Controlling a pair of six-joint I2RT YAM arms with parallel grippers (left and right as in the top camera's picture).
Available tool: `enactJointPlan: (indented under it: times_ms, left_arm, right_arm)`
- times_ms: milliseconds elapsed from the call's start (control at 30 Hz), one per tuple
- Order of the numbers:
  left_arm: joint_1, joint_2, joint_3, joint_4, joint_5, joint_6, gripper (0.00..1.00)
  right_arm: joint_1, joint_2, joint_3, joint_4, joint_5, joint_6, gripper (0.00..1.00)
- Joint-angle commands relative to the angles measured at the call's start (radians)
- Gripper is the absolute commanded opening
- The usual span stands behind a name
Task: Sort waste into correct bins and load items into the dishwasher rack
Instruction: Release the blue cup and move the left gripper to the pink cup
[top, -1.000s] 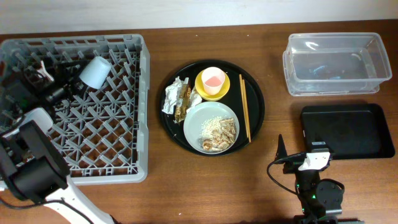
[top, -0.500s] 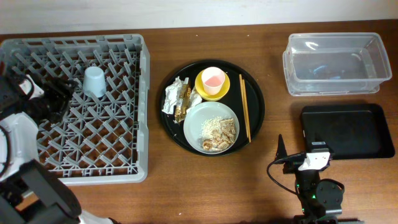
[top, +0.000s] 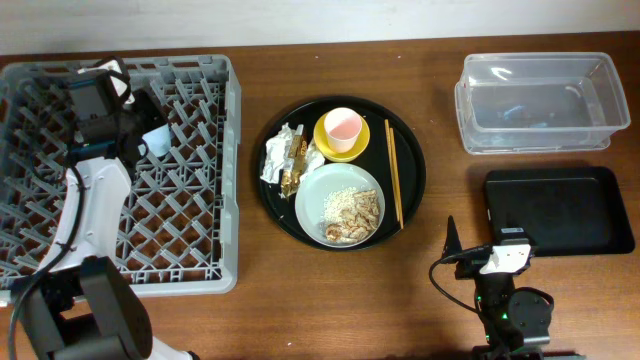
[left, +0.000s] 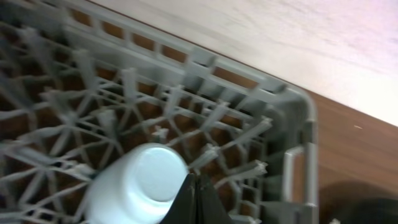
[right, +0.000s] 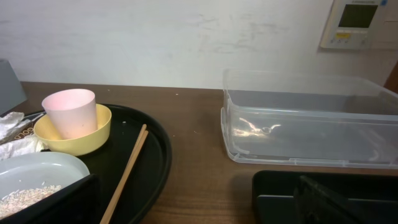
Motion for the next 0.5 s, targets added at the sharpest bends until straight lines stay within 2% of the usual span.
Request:
enactJointPlan:
  times_ms: [0, 267, 400, 467]
  left_arm:
    - [0.002, 0.021, 0.0, 0.018, -0.099, 0.078, 0.0]
    - [0.002, 0.113, 0.0, 0.075, -0.058, 0.089, 0.0]
    - [0.002, 0.135, 0.0, 0.068, -0.028, 0.211, 0.01]
    - [0.002, 0.15, 0.0, 0.05, -0.029, 0.211, 0.01]
  right_arm:
    - [0.006, -0.006, -0.005, -0.006, 0.013, -0.003, 0.98]
    - [0.006, -0.006, -0.005, -0.006, 0.013, -0.003, 0.98]
    - [0.006, -0.006, -0.005, -0.006, 0.013, -0.003, 0.98]
    - [0.006, -0.006, -0.005, -0.006, 0.013, -0.003, 0.98]
